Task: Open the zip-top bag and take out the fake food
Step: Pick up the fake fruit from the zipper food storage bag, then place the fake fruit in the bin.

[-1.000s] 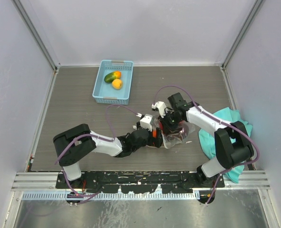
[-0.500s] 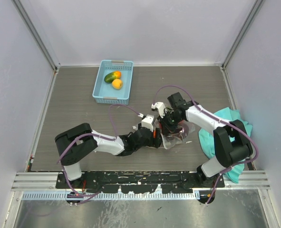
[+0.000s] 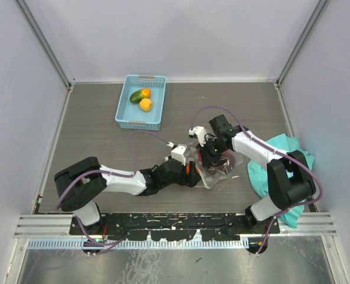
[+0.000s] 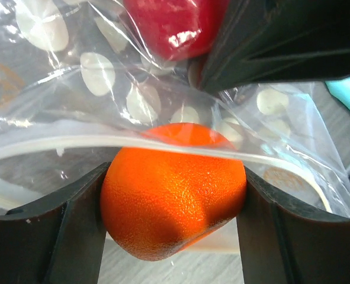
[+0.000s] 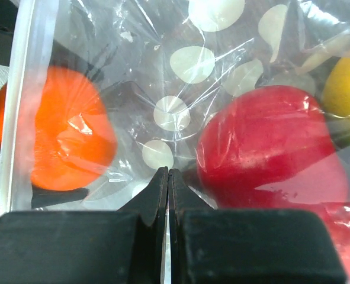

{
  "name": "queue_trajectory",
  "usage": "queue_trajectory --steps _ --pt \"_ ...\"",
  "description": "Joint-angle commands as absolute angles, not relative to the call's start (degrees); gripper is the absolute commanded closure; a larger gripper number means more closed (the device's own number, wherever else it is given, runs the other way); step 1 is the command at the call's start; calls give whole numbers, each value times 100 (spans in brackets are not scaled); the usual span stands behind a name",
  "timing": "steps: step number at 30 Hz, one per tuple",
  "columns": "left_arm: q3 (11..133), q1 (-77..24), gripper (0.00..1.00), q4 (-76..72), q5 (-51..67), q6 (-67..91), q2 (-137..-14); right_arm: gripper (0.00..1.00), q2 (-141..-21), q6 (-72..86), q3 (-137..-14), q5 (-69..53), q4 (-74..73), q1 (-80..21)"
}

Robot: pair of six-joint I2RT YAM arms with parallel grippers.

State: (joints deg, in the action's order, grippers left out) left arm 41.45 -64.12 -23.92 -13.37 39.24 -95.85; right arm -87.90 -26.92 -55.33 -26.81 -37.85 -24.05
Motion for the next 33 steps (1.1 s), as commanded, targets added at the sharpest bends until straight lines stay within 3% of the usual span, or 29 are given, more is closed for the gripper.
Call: queue_trajectory --steps 1,33 --pt "3869 -6394 84 -2828 -965 4315 -9143 96 -8543 -2777 -5699 -2583 -3698 -2444" --pt "2849 -5981 91 -1668 -301 4413 -6367 95 -7893 -3007 -5689 -3225 -3727 -2405"
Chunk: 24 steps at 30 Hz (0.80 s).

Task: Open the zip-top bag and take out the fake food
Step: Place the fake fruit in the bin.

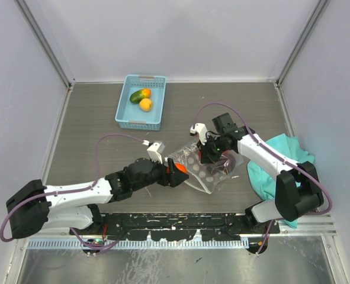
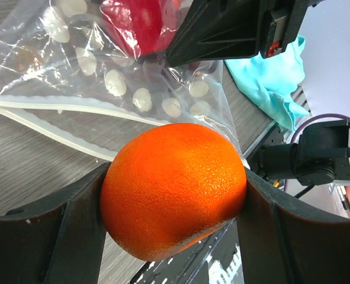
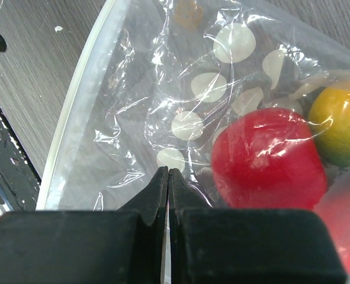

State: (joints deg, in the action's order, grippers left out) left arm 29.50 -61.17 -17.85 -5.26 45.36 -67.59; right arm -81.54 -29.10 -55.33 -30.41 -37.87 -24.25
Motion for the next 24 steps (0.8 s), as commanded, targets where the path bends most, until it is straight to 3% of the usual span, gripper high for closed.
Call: queue_trajectory --steps 1,13,24 --pt "2834 -5922 90 -1579 -298 4408 -6259 95 -7897 -3006 -5691 -3233 -3731 -2408" --pt "2726 -5131 89 -1072 -10 4298 -5303 95 -7897 -3015 -5696 -3261 -3735 -2395" --pt "2815 -4291 89 -995 575 4221 -5236 95 -7867 -3032 -5695 -3252 -3744 -2391"
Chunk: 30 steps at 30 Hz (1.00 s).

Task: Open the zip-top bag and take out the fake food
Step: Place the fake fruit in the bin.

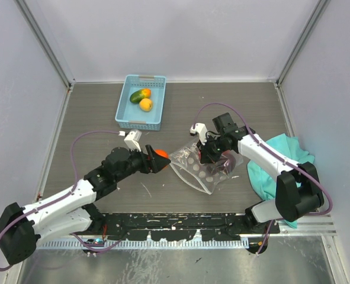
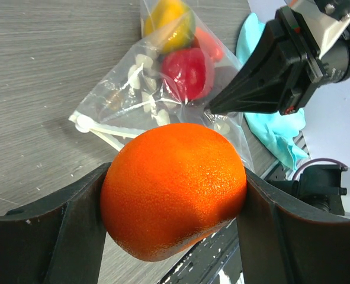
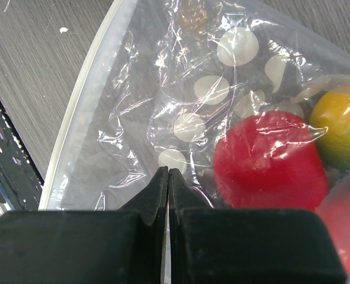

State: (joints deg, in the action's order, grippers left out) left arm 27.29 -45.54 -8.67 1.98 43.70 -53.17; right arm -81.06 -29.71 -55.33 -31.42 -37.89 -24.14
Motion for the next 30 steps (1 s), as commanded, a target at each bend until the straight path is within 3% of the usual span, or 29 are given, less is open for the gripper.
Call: queue_trajectory --steps 1,15,30 --pt "2830 -4211 89 -1001 637 4207 -5250 95 -7871 -3032 -5691 -3252 -3744 -2382" --pt "3275 -3058 88 -964 1626 4016 -5737 95 -7814 -3041 -5695 -3270 -3753 -2377" --pt "4175 -2152 89 -1071 2133 3946 -7031 95 -7744 -3020 -5682 -3348 -3749 -2370"
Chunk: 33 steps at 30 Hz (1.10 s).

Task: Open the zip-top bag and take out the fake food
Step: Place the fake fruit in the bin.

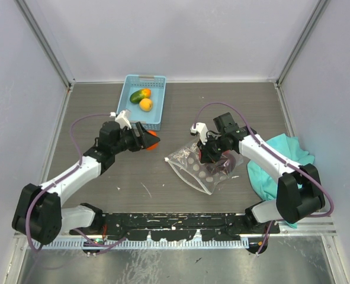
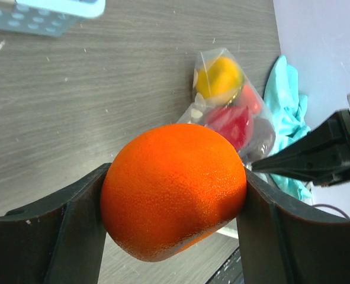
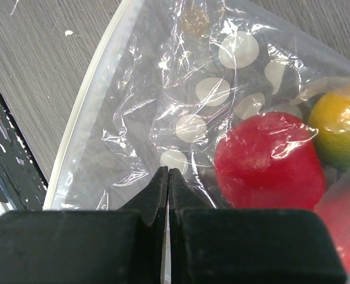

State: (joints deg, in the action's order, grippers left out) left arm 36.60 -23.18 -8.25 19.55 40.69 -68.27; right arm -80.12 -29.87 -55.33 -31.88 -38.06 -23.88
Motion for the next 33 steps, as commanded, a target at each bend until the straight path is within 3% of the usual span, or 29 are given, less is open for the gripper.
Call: queue_trajectory --steps 1,9,18,33 --pt "4280 -2116 89 -1000 2075 3954 -7129 95 -7739 -3011 -5679 -3361 -3740 -2363" --pt "5235 -2036 91 -309 1385 3946 -7946 95 -7693 -2962 -5678 -3454 -3709 -2357" --pt "6827 -2040 95 1242 -168 3987 -8869 95 -7597 -2910 -5647 -3445 -3648 -2358" --pt "9557 -2039 92 3699 -1978 3815 -10796 92 -7525 -2900 -5636 -3495 -3621 -2347"
